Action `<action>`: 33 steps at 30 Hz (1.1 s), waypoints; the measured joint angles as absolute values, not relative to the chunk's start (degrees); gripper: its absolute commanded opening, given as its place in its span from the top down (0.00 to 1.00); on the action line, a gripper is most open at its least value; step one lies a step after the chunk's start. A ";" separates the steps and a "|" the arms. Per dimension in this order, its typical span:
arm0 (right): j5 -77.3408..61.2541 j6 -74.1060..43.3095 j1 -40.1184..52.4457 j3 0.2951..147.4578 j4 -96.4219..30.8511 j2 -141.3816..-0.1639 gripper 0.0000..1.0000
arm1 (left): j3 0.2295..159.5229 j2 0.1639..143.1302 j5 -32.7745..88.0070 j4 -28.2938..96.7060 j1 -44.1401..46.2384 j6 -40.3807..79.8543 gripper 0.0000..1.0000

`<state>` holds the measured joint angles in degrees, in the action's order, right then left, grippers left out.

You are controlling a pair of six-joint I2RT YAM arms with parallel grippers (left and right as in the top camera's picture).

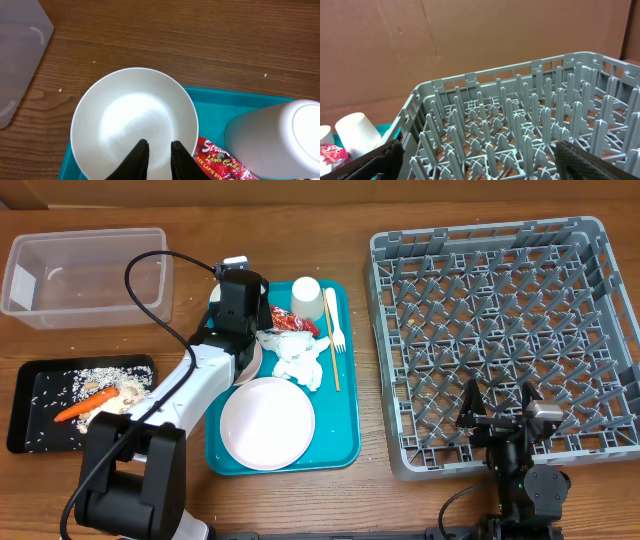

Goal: Sort waste into correct bins and load items into the dishwasher rack
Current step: 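Bring the emptied white bowl back and set it on the teal tray, then lower the left gripper onto the tissue and red wrapper and grasp them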

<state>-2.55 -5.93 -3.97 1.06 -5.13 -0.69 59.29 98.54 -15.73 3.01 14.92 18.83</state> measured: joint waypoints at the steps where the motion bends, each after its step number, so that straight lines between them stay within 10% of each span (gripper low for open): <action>1: -2.52 -5.91 -3.97 1.06 -5.13 -0.69 0.00 | 59.29 98.54 -15.73 2.98 14.92 18.83 0.78; 14: -2.55 -5.93 -3.97 1.06 -5.13 -0.69 0.00 | 59.64 78.74 3.46 21.78 15.00 17.93 0.02; 33: -2.55 -5.93 -3.97 1.06 -5.15 -0.69 0.00 | 59.64 79.94 11.55 33.32 24.03 41.95 0.00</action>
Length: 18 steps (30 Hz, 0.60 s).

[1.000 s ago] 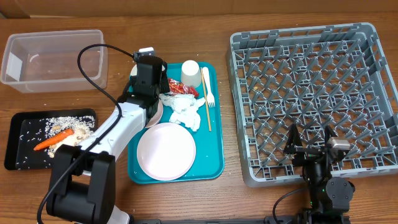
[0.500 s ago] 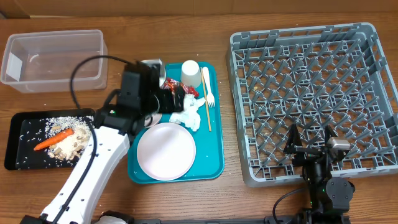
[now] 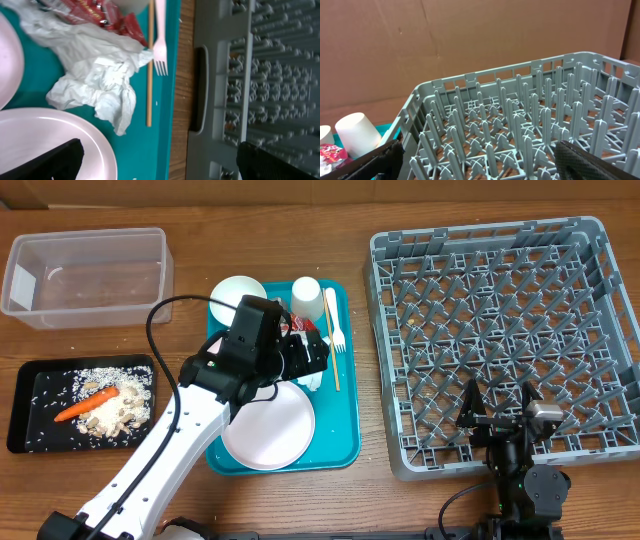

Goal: Sort waste into correct bins and load items into the dishwasher rack
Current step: 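Lower the left gripper onto the tissue and red wrapper and grasp them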

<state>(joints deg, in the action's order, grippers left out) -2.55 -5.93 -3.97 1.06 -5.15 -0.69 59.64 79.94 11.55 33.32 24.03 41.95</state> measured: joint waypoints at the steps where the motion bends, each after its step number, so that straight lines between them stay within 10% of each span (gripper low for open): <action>1: -2.52 -5.93 -3.97 1.06 -5.13 -0.69 0.00 | 59.64 79.94 10.70 33.39 24.03 44.14 0.00; 18: -2.52 -5.93 -3.97 1.06 -5.10 -0.69 0.00 | 59.59 89.21 1.83 26.37 24.03 76.01 0.00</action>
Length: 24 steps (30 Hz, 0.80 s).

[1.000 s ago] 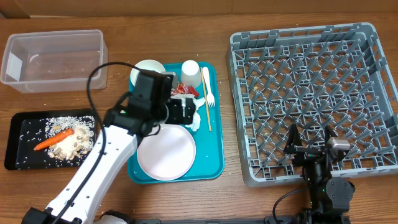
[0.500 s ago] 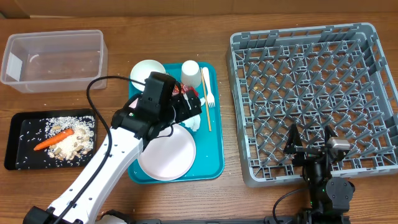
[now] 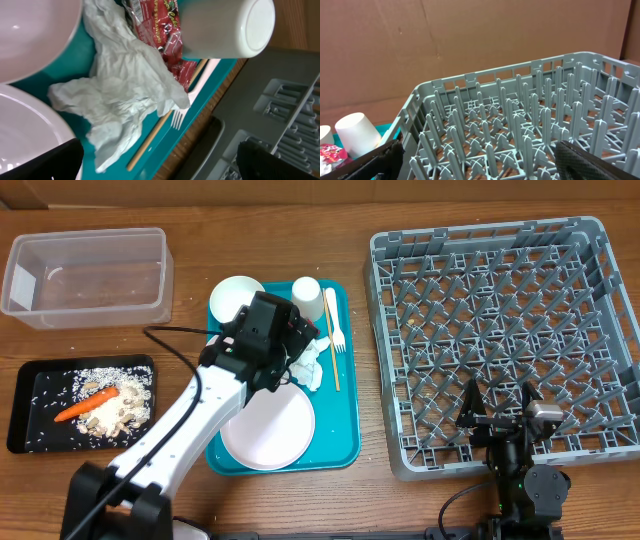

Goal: Sort waste into correct bins and load items into the dishwasher rack
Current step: 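Lower the left gripper onto the tissue and red wrapper and grasp them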

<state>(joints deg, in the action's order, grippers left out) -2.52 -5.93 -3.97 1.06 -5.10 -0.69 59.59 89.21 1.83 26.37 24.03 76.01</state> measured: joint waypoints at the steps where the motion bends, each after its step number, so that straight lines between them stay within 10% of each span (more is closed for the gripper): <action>1: -2.55 -5.93 -3.97 1.06 -5.15 -0.69 0.00 | 59.59 90.00 2.17 25.36 24.03 76.38 0.00; 24: -2.52 -5.93 -3.97 1.06 -5.13 -0.69 0.00 | 59.59 101.80 3.99 17.06 24.67 81.82 0.06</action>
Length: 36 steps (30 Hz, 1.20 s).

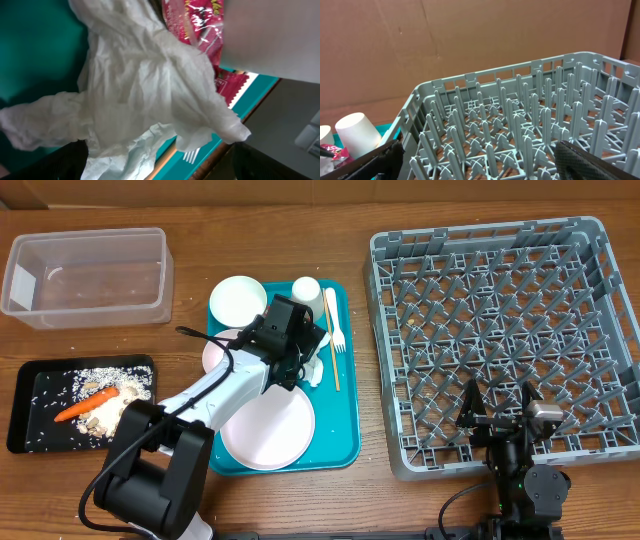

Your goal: Sort waste into correct bins and load items into the dishwasher rack

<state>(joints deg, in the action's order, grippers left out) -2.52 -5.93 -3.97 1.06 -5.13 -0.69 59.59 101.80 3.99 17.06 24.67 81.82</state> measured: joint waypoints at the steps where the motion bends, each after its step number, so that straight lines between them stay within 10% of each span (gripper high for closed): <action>1: -2.52 -5.93 -3.97 1.06 -5.10 -0.69 0.00 | 59.59 101.82 3.81 16.78 24.67 82.00 0.06; 36: -2.52 -5.91 -3.97 1.06 -5.10 -0.69 0.00 | 59.59 102.59 -4.16 14.72 24.67 82.78 0.15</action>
